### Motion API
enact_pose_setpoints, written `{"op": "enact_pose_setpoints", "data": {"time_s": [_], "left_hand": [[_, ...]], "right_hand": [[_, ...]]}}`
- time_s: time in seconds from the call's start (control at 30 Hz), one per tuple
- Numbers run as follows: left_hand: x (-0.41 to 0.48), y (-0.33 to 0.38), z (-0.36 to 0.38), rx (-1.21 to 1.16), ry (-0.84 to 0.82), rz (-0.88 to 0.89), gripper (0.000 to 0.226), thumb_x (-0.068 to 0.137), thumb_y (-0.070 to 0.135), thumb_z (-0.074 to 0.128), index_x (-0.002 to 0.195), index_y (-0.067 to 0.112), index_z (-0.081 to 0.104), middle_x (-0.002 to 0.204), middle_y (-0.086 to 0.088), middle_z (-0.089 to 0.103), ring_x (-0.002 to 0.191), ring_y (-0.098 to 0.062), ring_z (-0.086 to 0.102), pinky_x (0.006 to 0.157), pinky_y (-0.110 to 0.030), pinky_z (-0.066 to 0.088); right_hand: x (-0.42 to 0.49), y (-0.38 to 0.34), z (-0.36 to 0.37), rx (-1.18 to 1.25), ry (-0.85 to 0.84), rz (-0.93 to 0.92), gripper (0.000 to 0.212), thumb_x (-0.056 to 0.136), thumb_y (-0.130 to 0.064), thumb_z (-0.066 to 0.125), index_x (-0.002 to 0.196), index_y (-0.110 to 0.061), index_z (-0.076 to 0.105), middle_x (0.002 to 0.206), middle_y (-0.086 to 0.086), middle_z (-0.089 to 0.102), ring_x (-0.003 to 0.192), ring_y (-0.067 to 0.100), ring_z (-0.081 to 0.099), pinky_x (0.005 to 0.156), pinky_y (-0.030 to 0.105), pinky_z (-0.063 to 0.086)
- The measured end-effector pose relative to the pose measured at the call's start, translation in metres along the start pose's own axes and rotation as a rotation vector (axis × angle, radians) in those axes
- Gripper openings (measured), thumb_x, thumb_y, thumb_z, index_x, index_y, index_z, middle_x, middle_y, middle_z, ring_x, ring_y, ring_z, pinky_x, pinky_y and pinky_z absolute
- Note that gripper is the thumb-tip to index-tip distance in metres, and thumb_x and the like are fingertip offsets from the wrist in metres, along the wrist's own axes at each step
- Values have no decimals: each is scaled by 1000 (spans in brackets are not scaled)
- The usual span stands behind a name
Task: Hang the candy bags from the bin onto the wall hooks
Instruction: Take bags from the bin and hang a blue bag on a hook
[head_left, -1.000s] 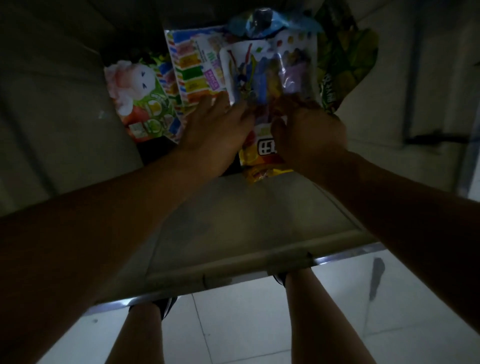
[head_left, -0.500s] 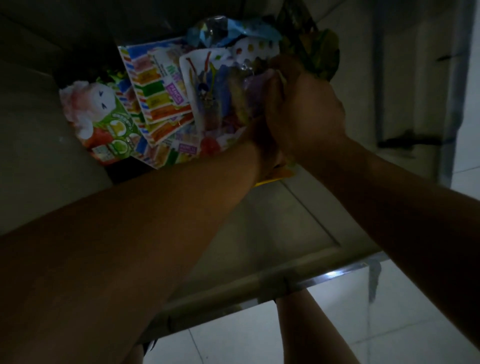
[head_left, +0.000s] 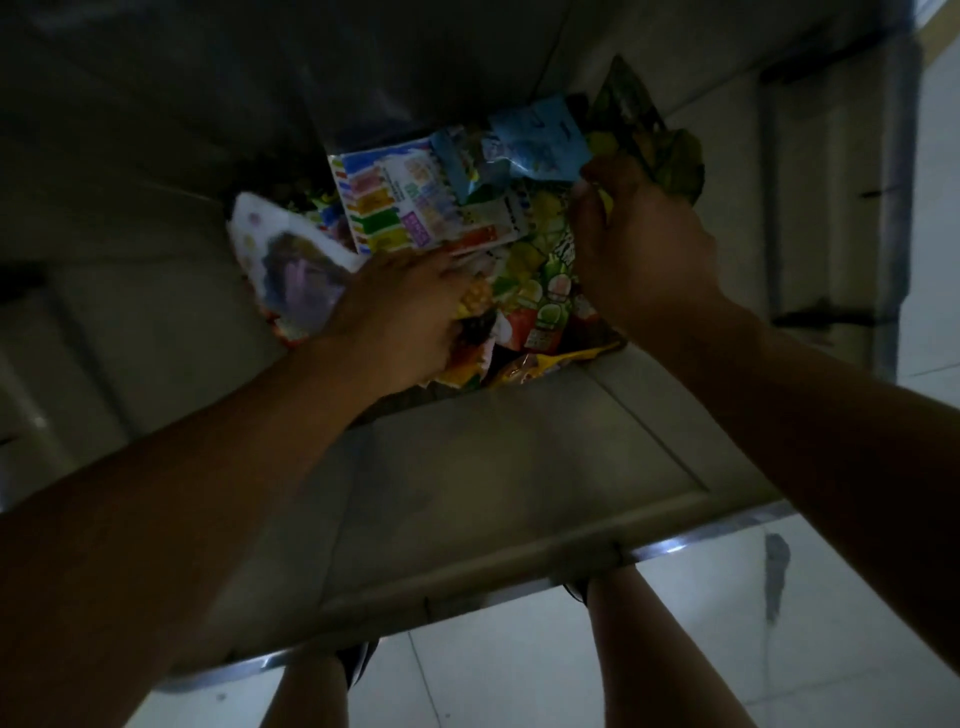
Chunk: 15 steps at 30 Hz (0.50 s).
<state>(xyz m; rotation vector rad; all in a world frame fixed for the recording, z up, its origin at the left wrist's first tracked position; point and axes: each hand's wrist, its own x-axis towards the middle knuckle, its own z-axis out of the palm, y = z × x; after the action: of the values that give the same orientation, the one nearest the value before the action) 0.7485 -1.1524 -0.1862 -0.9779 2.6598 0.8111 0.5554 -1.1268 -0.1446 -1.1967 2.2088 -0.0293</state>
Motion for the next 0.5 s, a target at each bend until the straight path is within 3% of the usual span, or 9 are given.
{"op": "enact_pose_setpoints", "data": {"time_s": [0.07,0.1,0.2,0.27,0.4,0.5], "left_hand": [[-16,-10,-4,-45,34,-101,37,88,23,65,121,6,60,114,-19,65,95,-40,63,71,-38,47],[-24,-15,-5,-63,45,-160,35,92,26,60,122,8,57,111,-18,65,91,-39,64,66,-36,44],[-48,-21,-10,-200,110,-288,21,96,31,54,107,14,53,85,-10,65,72,-30,61,55,-29,38],[-58,-15,-17,-338,162,-352,14,96,30,57,97,18,50,81,0,62,71,-20,58,52,-25,36],[-65,-6,-25,-701,332,-483,17,92,26,67,106,29,57,102,10,66,98,-7,65,78,-27,53],[-67,-4,-28,-927,469,-597,28,87,19,74,100,38,57,97,17,68,94,3,67,81,-23,56]], "right_hand": [[-1,2,0,9,-3,6,38,104,-38,35,138,-27,48,133,6,60,117,29,56,86,33,43],[-1,2,1,15,-5,13,38,104,-38,35,137,-27,49,131,7,61,116,30,57,84,33,42],[-2,4,7,36,-24,38,38,103,-37,37,136,-25,51,126,9,63,114,30,58,85,32,43],[-1,5,14,77,-35,67,38,102,-37,38,135,-24,52,125,9,63,114,30,58,89,34,45],[8,5,28,140,-57,118,38,101,-33,42,134,-19,54,123,13,64,114,31,58,91,34,46],[23,6,34,158,-81,125,33,102,-25,43,123,-5,58,118,17,64,111,32,59,76,24,38]]}}
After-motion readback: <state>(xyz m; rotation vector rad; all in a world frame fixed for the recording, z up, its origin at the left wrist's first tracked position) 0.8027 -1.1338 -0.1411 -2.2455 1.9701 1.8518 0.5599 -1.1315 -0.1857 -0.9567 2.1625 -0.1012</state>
